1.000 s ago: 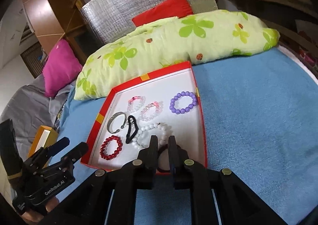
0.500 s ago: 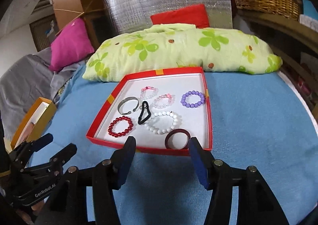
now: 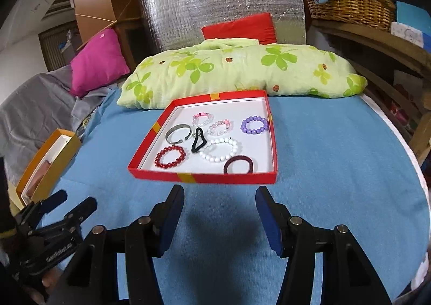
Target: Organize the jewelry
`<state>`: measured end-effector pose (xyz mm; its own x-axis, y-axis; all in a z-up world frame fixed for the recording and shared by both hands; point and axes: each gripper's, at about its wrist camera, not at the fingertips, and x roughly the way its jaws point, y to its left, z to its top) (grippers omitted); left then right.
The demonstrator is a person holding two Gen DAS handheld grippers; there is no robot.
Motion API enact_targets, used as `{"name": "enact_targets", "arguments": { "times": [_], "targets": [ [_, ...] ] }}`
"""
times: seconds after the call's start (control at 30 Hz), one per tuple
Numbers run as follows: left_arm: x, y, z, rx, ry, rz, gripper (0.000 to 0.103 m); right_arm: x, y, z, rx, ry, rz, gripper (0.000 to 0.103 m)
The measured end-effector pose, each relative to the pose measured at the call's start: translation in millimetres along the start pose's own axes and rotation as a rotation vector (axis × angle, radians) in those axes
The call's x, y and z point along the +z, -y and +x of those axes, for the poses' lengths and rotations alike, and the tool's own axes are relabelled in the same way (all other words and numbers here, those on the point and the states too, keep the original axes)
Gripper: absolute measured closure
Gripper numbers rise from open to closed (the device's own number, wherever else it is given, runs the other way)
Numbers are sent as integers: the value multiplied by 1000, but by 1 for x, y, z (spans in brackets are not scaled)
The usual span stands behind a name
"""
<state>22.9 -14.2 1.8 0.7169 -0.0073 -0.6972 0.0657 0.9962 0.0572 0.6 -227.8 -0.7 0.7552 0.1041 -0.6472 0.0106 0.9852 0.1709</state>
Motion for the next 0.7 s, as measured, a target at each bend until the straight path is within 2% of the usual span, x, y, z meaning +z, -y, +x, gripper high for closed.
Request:
{"name": "enact_targets", "arguments": {
  "times": [0.2, 0.7],
  "targets": [
    [-1, -4, -1, 7, 4, -8, 24, -11, 0, -15, -32, 19, -21, 43],
    [4, -1, 2, -2, 11, -5, 24, -15, -7, 12, -43, -58, -45, 43]
  ]
}}
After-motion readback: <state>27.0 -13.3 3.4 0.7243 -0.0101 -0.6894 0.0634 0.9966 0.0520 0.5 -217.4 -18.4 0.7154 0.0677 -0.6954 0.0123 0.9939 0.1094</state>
